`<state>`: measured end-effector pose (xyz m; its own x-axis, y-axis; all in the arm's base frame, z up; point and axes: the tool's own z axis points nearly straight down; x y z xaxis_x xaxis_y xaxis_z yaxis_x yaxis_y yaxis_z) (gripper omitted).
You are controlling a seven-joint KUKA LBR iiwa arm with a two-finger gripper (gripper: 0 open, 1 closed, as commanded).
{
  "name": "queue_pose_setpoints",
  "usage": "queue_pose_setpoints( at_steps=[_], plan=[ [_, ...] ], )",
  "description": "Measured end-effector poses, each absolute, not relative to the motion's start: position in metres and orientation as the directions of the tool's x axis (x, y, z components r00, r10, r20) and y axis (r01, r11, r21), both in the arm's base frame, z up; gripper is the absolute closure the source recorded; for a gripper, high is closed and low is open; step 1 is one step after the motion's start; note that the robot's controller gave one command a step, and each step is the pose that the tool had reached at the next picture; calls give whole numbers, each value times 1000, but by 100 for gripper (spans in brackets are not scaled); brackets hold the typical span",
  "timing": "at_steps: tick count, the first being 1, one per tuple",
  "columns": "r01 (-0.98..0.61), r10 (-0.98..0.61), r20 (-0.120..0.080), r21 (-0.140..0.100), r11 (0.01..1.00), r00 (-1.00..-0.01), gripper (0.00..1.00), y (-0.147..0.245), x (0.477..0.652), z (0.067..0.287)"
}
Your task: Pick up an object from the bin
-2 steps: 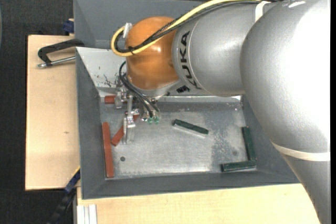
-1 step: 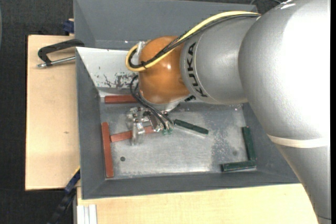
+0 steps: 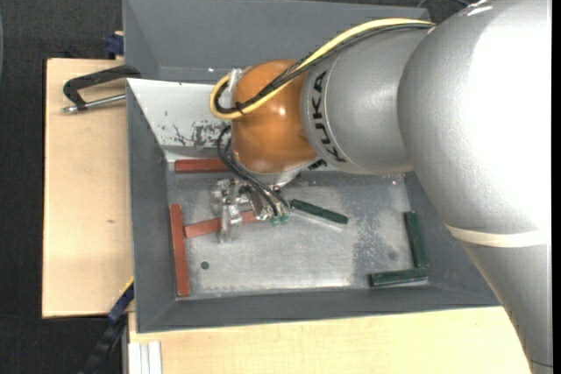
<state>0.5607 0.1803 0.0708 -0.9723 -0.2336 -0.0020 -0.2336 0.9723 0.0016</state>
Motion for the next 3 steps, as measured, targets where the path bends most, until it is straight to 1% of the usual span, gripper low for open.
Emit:
queue_pose_setpoints(
  at_steps=[1, 2, 3],
  plan=[
    [-262, -262, -5, 2, 965, -965, 100, 213, 569, 166],
    [-262, -262, -5, 2, 965, -965, 100, 213, 569, 166],
    [-279, -279, -6, 2, 960, -960, 100, 219, 592, 254]
  ],
)
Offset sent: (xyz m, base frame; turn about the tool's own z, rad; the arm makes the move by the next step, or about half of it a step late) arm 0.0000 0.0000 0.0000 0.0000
